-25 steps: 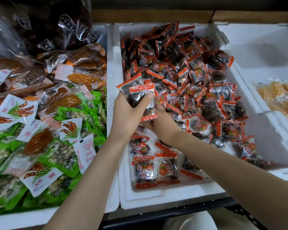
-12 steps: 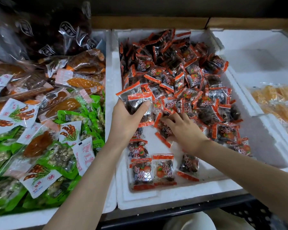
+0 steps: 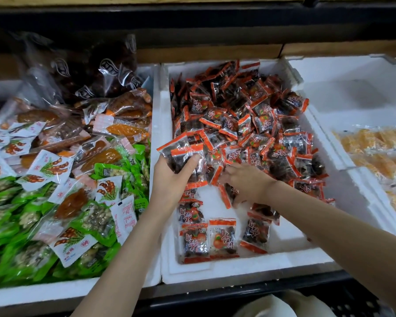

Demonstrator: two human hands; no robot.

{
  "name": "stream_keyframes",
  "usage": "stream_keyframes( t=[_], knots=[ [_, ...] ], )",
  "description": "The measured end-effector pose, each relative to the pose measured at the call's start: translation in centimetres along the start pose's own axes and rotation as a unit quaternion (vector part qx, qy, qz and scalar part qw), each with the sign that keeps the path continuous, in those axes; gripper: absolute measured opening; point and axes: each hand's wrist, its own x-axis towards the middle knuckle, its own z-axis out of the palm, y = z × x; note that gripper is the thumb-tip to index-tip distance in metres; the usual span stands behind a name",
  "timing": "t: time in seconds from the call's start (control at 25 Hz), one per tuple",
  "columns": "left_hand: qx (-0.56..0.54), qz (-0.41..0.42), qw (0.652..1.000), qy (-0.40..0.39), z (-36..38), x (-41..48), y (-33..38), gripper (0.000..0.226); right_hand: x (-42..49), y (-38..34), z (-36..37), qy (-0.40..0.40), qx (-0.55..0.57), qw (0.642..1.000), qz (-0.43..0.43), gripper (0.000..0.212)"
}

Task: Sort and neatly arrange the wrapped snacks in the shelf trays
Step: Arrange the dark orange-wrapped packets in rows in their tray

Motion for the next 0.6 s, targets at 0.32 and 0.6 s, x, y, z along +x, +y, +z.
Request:
stream_keyframes(
  t=[0.32, 0.6],
  knots=[
    [-0.027, -0.023, 0.997, 0.065, -3.1, -3.7, -0.6, 0.014, 0.7, -0.8, -1.0, 0.087, 0.470, 0.869, 0.127, 0.019],
    [-0.010, -0.013, 0.999, 0.050, -3.4, -4.1, -1.2, 0.012, 1.4, -1.6, 0.9, -0.009, 0.316, 0.943, 0.103, 0.013]
  ],
)
